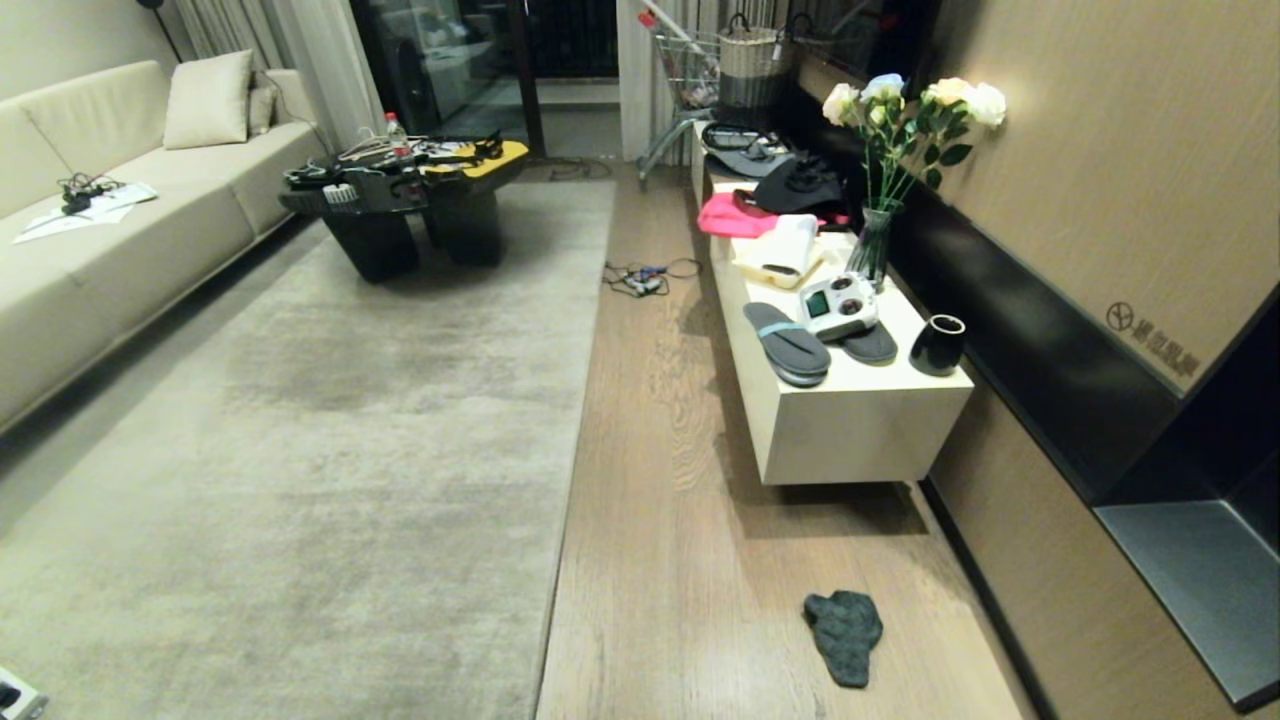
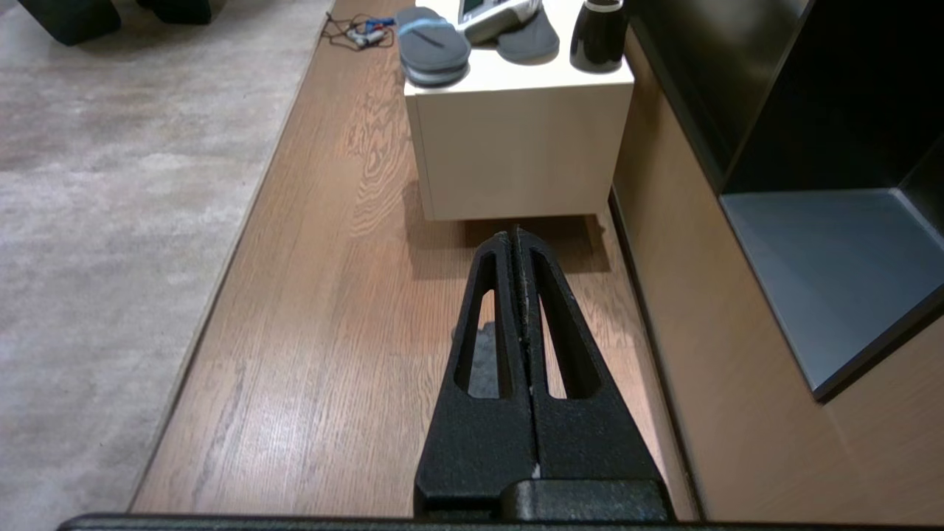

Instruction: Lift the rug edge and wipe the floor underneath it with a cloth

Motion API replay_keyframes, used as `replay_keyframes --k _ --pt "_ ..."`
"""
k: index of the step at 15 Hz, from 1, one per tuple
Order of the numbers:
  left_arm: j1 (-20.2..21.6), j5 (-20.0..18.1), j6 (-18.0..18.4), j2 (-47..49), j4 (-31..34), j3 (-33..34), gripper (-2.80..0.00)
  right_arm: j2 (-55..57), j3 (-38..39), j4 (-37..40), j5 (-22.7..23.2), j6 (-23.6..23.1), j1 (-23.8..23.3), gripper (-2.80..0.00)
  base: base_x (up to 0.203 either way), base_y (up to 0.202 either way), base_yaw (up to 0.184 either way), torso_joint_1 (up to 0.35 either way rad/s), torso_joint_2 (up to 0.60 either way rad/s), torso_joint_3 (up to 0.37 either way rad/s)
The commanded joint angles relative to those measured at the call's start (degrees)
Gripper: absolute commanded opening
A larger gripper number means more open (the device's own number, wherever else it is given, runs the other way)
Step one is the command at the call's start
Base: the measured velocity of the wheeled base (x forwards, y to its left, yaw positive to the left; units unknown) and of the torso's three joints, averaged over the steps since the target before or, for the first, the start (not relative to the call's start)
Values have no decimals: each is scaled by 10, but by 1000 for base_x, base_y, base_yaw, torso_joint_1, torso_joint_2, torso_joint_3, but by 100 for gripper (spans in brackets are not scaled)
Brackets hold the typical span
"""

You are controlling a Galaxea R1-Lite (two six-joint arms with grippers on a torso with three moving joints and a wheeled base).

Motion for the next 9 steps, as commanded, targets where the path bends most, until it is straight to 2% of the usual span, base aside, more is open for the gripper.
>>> replay_keyframes --k 1,9 --pt "0 0 0 1 0 0 -280 1 0 0 0 -1 0 -280 0 0 0 26 -459 -407" --pt "0 0 0 1 0 0 -280 1 1 0 0 -3 0 -280 0 0 0 90 -473 -374"
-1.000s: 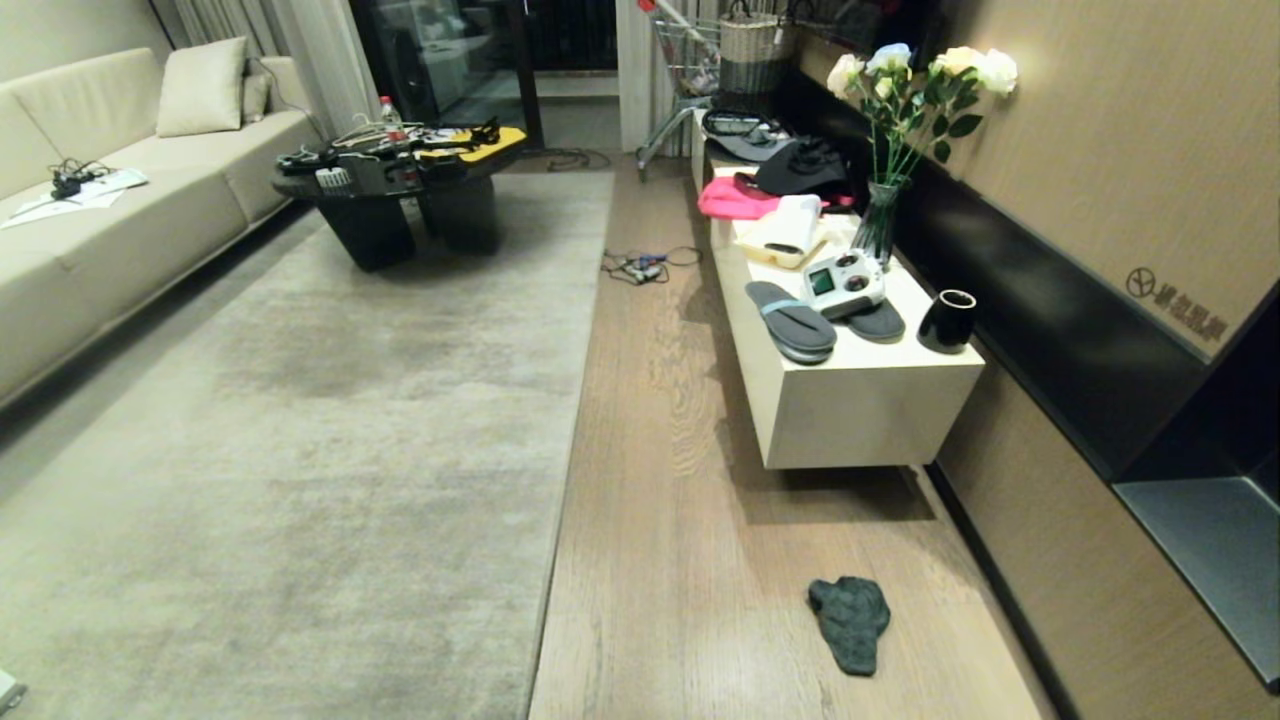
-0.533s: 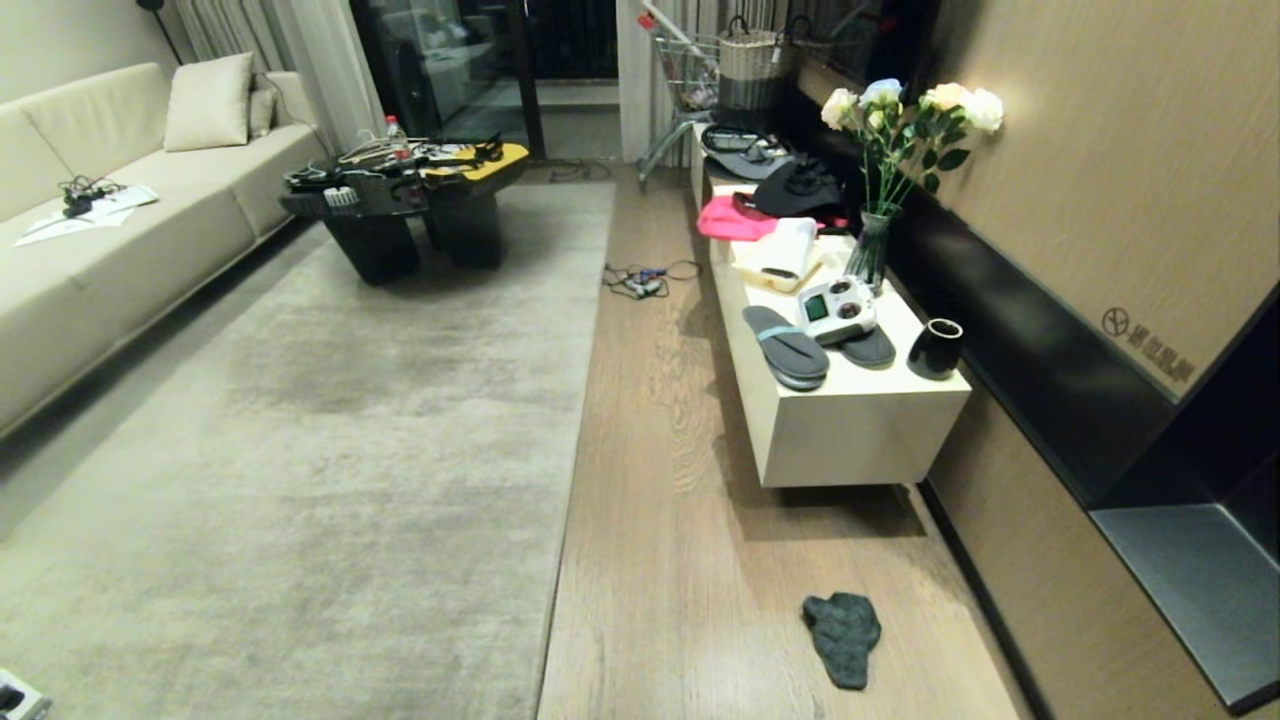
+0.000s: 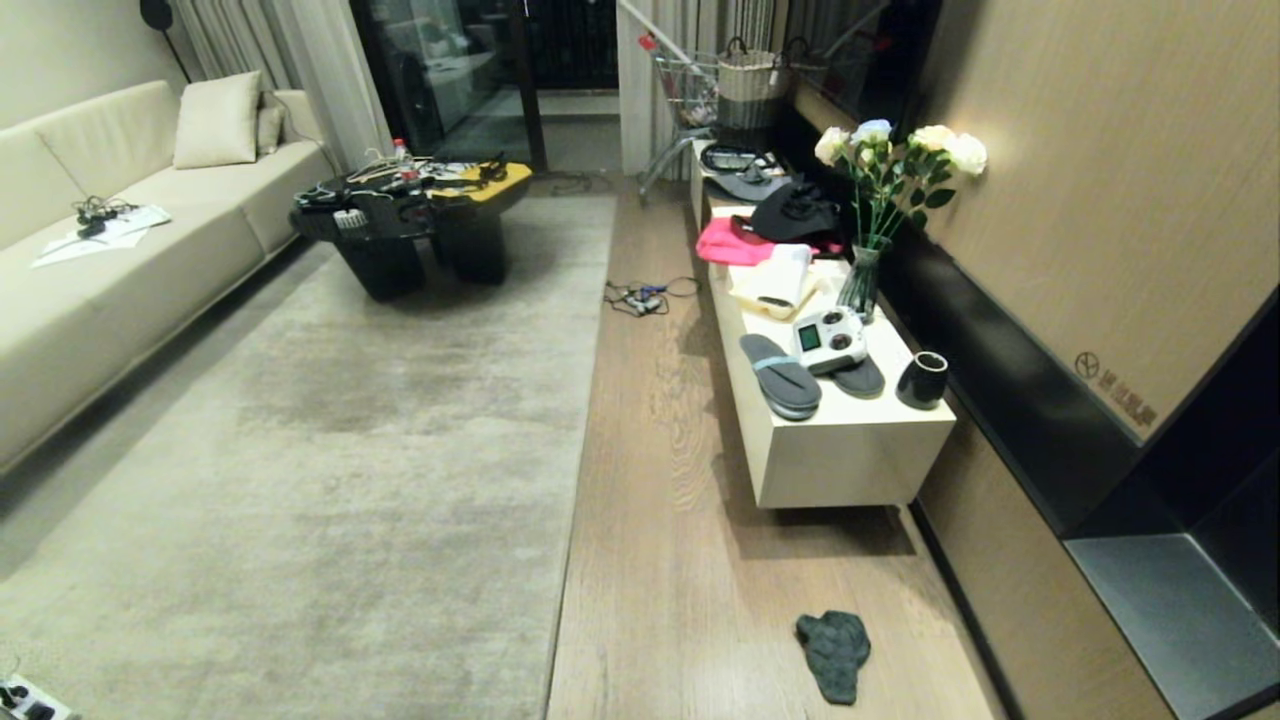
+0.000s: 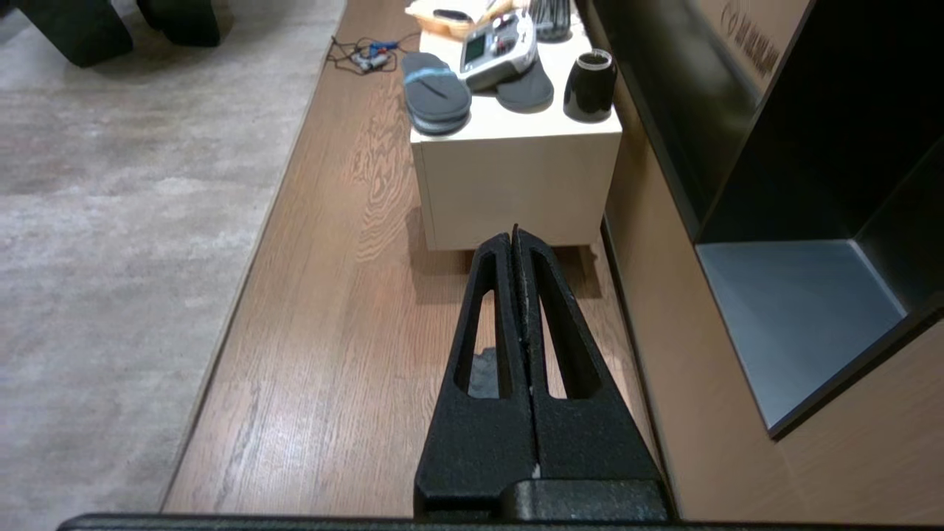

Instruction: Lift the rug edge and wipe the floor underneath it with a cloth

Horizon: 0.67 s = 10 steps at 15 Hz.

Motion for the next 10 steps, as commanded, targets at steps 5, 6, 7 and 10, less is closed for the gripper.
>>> replay_keyframes --k 5,6,7,10 --pt "0 0 0 1 0 0 -280 1 1 -1 0 -2 0 -280 0 0 0 155 -510 -362" --pt "0 0 0 1 0 0 -280 1 1 -1 0 -2 0 -280 0 0 0 181 -532 -354" --pt "0 0 0 0 0 0 -280 1 1 0 0 -2 0 -280 0 0 0 188 -545 -369" --pt "0 0 0 1 0 0 -280 1 1 0 0 0 0 -280 0 0 0 198 -573 -362"
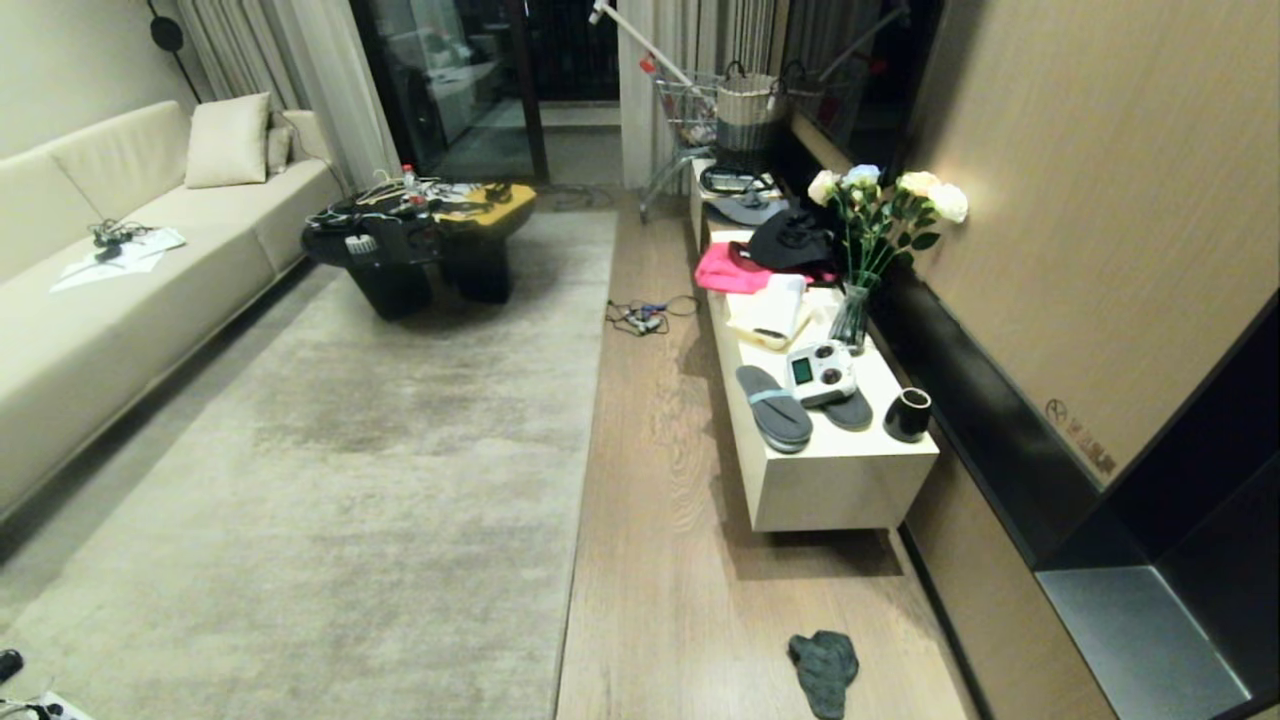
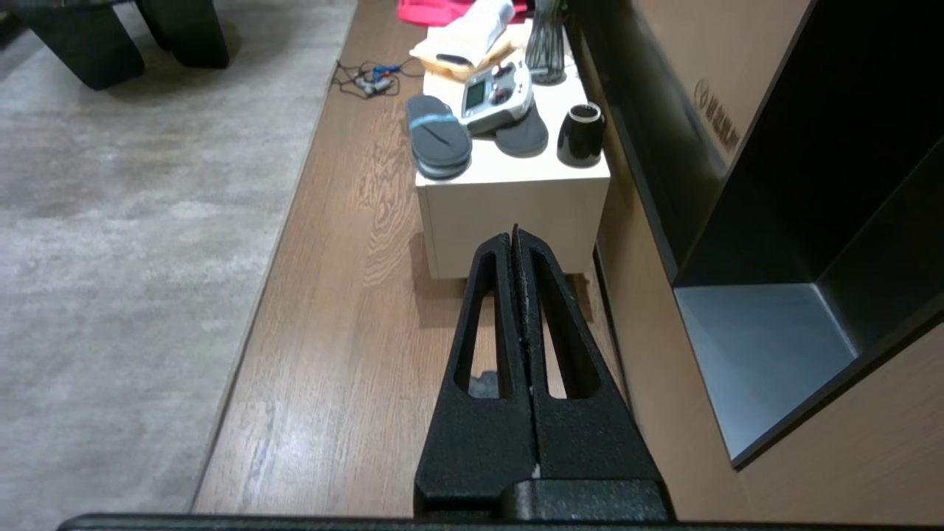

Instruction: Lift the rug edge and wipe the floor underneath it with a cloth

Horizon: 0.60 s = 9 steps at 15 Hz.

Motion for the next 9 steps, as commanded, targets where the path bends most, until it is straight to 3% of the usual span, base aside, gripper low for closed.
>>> replay_keyframes --k 1,4,9 --pt "0 0 0 1 0 0 -280 1 0 1 0 3 0 -280 0 0 0 232 -603 -369" --pt "0 1 0 1 0 0 -280 1 0 0 0 0 0 -280 0 0 0 234 -589 -360" --pt "0 0 0 1 -1 0 -280 1 1 0 0 -9 0 -280 0 0 0 164 -396 -230"
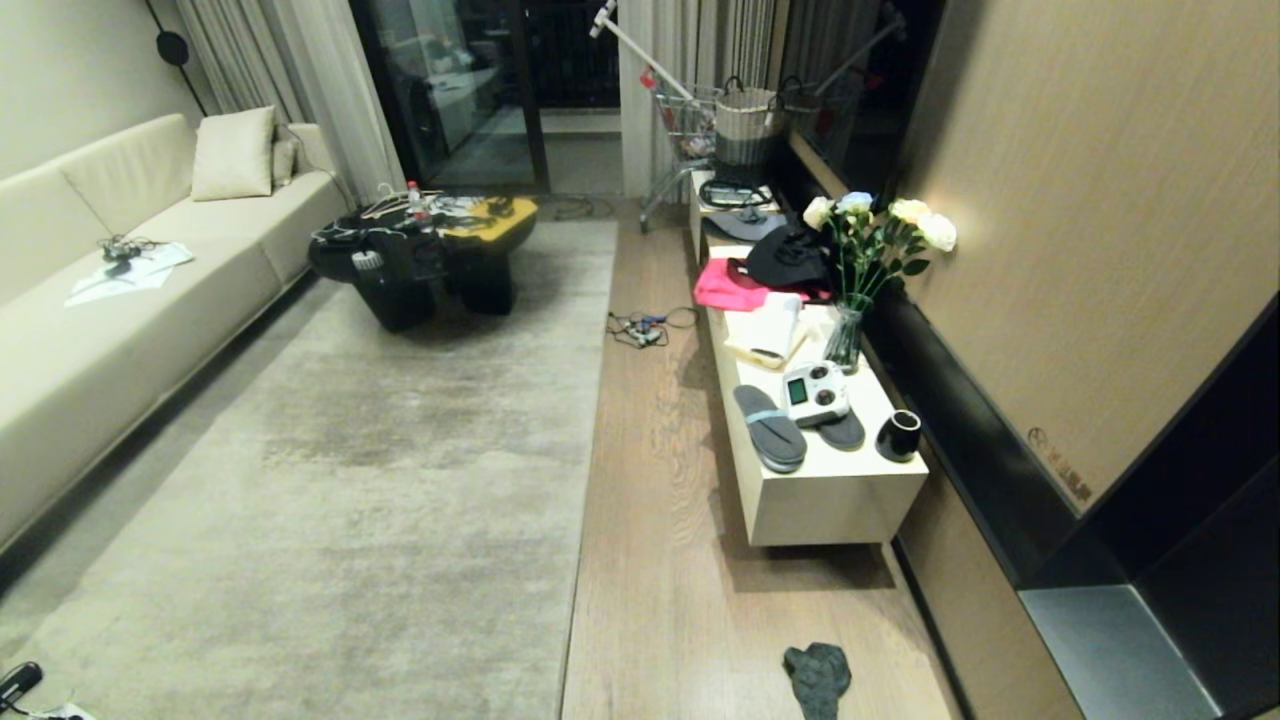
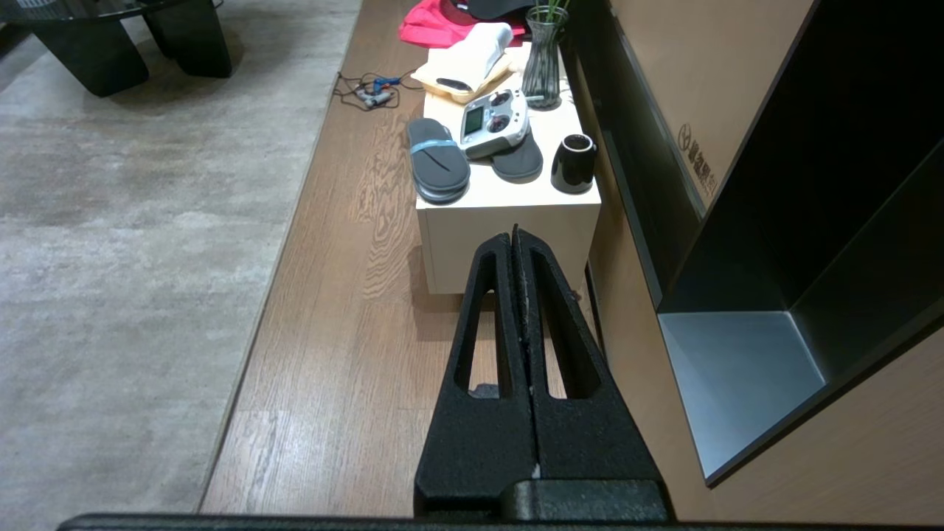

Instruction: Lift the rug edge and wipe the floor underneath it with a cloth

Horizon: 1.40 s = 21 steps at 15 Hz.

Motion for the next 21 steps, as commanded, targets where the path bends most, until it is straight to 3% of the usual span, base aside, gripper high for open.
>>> replay_keyframes --k 1,4,8,21 --pt "0 0 0 1 0 0 -280 1 1 -1 -1 -1 0 -280 0 0 0 161 -359 -203" --pt "0 0 0 1 -1 0 -280 1 1 0 1 -13 0 -280 0 0 0 145 -341 -191" --pt "0 0 0 1 -1 0 -280 1 0 0 -1 7 0 -280 0 0 0 149 -332 -186" --pt "0 0 0 1 -1 0 -280 1 0 0 -1 9 0 -280 0 0 0 3 -8 -3"
